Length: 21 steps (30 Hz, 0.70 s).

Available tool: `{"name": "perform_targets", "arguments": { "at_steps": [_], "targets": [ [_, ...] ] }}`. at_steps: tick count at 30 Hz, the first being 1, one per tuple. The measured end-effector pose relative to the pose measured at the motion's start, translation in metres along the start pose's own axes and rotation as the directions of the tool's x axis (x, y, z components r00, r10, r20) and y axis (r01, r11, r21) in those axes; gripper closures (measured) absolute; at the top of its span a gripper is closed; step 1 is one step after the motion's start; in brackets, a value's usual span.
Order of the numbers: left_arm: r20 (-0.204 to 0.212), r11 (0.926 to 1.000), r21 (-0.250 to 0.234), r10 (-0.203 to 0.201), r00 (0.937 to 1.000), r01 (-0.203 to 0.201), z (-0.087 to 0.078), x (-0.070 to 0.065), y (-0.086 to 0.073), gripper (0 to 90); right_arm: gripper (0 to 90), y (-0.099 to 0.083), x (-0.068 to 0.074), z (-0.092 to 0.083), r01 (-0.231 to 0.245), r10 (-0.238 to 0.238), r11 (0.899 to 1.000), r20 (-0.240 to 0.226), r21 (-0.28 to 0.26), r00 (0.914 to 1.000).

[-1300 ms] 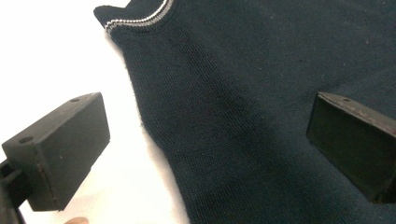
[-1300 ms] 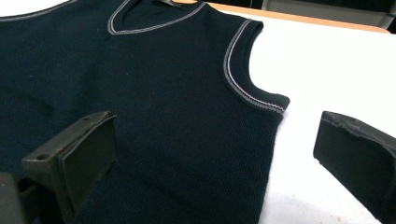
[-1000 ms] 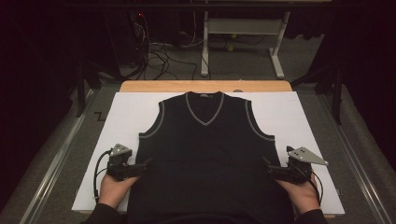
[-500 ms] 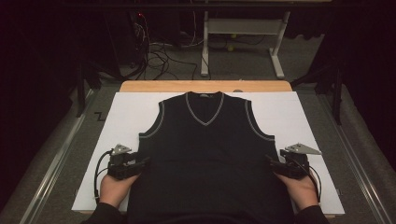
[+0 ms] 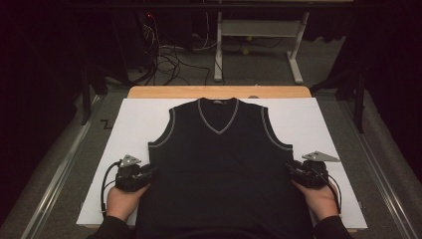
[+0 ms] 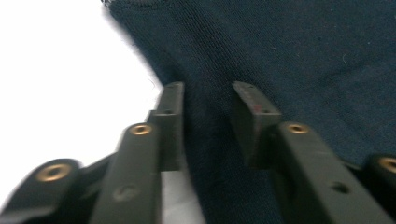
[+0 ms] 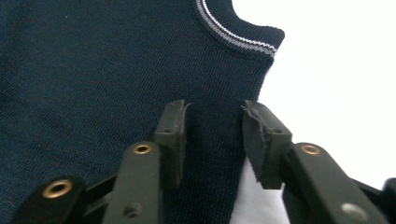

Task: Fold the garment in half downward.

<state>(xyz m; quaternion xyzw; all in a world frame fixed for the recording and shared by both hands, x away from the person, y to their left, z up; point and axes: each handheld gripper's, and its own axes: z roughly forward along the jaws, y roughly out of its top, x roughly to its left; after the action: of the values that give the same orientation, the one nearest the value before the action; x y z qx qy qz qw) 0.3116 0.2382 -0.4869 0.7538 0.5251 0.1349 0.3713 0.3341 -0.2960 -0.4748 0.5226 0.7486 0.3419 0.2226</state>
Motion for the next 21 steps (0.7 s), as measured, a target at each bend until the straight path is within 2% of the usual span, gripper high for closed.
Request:
{"name": "perform_targets", "arguments": {
  "at_steps": [5, 9, 13, 14, 17, 18, 19, 20, 21],
  "targets": [
    [0.001, 1.0, 0.002, 0.005, 1.0, -0.005, 0.0, -0.001, 0.0, 65.9, 69.5, 0.0, 0.0, 0.0, 0.005, -0.005, 1.0, -0.003, 0.0, 1.0],
    [0.006, 1.0, 0.004, 0.003, 1.0, -0.003, 0.0, 0.0, 0.0, 71.7, 79.2, -0.001, 0.002, -0.001, 0.02, -0.02, 1.0, -0.018, 0.0, 0.9996],
    [0.015, 1.0, 0.006, -0.003, 0.9999, 0.003, 0.0, 0.0, 0.0, 77.0, 82.8, 0.0, 0.003, -0.001, 0.032, -0.032, 0.999, -0.023, -0.003, 0.9992],
    [0.024, 0.9997, 0.011, -0.02, 0.9995, 0.02, 0.0, 0.001, 0.001, 78.5, 83.5, -0.001, 0.003, -0.001, 0.032, -0.032, 0.999, -0.024, -0.004, 0.9992],
    [0.025, 0.9999, 0.009, -0.01, 0.9996, 0.01, -0.001, 0.001, 0.001, 80.1, 84.6, -0.001, 0.004, -0.002, 0.04, -0.04, 0.999, -0.022, -0.013, 0.9989],
    [0.024, 1.0, 0.002, -0.005, 0.9997, 0.005, -0.002, 0.001, 0.001, 80.3, 84.8, -0.001, 0.004, -0.003, 0.046, -0.046, 0.999, -0.024, -0.02, 0.9986],
    [0.024, 0.9993, -0.033, -0.013, 0.9996, 0.014, -0.007, 0.002, 0.002, 80.5, 84.9, -0.001, 0.004, -0.005, 0.044, -0.045, 0.998, -0.025, -0.033, 0.9987],
    [0.024, 0.9993, -0.033, -0.013, 0.9996, 0.014, -0.007, 0.002, 0.002, 80.5, 84.9, -0.001, 0.004, -0.005, 0.044, -0.045, 0.998, -0.025, -0.033, 0.9987],
    [0.026, 0.9984, -0.054, -0.018, 0.9995, 0.019, -0.01, 0.002, 0.002, 80.5, 85.1, -0.001, 0.003, -0.008, 0.043, -0.045, 0.997, -0.028, -0.059, 0.9986]
  ]
}}
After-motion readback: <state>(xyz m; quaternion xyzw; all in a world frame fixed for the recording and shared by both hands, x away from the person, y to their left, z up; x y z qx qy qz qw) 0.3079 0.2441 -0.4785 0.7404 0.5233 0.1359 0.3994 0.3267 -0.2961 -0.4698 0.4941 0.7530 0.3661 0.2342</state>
